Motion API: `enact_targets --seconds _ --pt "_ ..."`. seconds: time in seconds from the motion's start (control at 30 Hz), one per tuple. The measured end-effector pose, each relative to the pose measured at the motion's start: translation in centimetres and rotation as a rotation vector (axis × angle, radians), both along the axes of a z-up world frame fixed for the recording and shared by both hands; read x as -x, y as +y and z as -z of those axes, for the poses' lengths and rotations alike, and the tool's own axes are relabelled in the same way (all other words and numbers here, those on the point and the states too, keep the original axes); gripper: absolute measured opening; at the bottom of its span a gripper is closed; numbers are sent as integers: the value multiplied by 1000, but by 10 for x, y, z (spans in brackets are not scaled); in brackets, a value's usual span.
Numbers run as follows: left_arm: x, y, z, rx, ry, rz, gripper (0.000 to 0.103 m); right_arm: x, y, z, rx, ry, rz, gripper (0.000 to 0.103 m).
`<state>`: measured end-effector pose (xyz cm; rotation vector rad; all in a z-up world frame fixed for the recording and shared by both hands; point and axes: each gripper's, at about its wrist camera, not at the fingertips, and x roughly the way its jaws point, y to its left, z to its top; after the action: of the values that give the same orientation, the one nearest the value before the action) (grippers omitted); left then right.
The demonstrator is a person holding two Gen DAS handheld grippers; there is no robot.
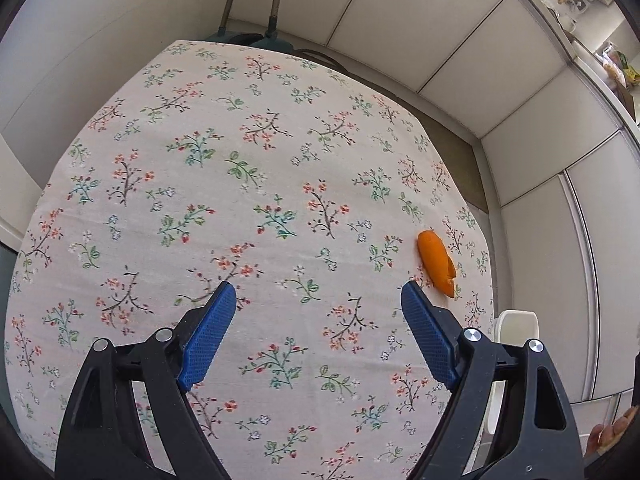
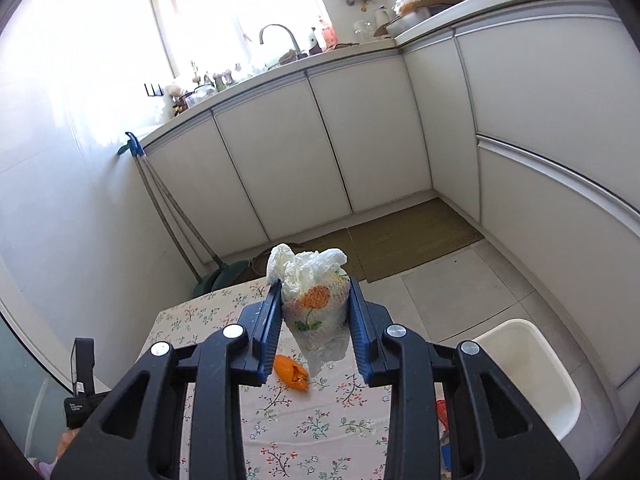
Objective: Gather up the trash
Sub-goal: 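Close the left gripper on the orange peel while the right gripper holds the tissue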
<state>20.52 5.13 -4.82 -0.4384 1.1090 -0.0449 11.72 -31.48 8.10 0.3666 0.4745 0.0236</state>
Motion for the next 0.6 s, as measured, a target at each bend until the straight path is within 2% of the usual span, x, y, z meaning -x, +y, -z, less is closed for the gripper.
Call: enact_targets --seconds 0.13,0.3,0.37,0.47,0.6 --pt "-9 -33 10 -1 9 53 81 15 -33 -7 -39 -35 49 31" --pt "-14 -72 21 -54 -9 97 81 24 -83 -6 -132 -52 121 31" --pt "-19 -85 27 -64 -1 90 81 28 -99 -7 -149 -66 152 31" --pt "-29 -101 34 -36 19 67 81 30 -115 -6 -160 -71 186 31" --pt "-42 -128 35 -66 16 68 81 34 -136 -3 -202 -73 215 31"
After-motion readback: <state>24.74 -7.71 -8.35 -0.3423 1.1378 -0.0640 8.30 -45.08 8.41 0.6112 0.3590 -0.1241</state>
